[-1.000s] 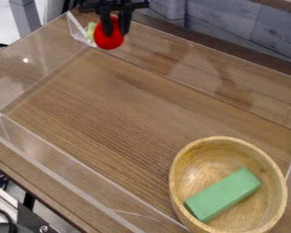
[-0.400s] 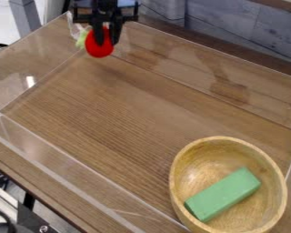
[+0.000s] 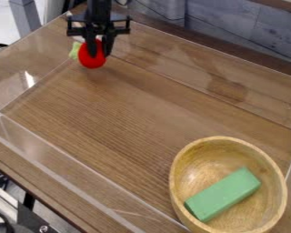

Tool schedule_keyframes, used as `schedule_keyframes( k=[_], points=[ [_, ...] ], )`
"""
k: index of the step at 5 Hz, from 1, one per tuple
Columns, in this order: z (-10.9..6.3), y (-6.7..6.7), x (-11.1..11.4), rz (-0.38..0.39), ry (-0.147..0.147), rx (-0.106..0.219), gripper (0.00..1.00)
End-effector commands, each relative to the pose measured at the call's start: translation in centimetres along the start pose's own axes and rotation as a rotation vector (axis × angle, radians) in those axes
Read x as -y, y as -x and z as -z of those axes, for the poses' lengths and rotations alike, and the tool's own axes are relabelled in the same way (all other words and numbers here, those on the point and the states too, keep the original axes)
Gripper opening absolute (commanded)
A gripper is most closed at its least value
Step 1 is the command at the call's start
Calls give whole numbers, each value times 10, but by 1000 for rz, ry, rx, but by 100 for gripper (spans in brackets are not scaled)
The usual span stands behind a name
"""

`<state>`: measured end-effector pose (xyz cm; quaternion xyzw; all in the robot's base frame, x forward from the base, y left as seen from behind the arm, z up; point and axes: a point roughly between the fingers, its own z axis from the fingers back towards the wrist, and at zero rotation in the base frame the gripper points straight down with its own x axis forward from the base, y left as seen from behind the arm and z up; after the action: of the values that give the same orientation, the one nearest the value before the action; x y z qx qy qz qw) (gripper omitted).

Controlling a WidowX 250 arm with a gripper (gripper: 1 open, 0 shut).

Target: Move the red fruit to the left

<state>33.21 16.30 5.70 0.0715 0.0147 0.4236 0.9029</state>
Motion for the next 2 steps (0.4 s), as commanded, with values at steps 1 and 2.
schedule_keyframes(
  k=[1,2],
  points=[
    [-15,-5,-8,-12,7,26,100],
    [-20,0,-11,-8,1,4,100]
  ],
)
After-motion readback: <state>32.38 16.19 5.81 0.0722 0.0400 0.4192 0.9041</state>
